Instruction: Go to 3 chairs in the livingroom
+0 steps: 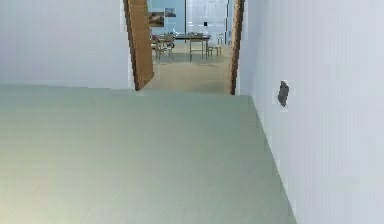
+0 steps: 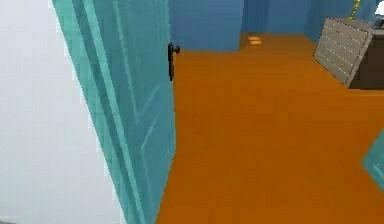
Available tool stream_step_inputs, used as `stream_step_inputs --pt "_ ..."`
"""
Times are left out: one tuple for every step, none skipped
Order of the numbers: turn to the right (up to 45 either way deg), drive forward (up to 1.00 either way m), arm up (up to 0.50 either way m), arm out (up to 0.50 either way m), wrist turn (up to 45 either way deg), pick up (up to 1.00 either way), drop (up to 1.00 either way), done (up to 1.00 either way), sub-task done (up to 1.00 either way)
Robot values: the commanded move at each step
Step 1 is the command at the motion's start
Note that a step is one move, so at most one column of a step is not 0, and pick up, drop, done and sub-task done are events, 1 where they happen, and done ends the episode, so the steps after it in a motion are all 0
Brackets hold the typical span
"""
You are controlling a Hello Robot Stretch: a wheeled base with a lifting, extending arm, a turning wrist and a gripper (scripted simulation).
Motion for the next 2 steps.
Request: stream_step_inputs --pt "0.0 1.00 0.00 0.00 0.0 0.00 0.00 0.00 0.00" --pt "0.0 1.00 0.00 0.00 0.0 0.00 0.00 0.00 0.00"
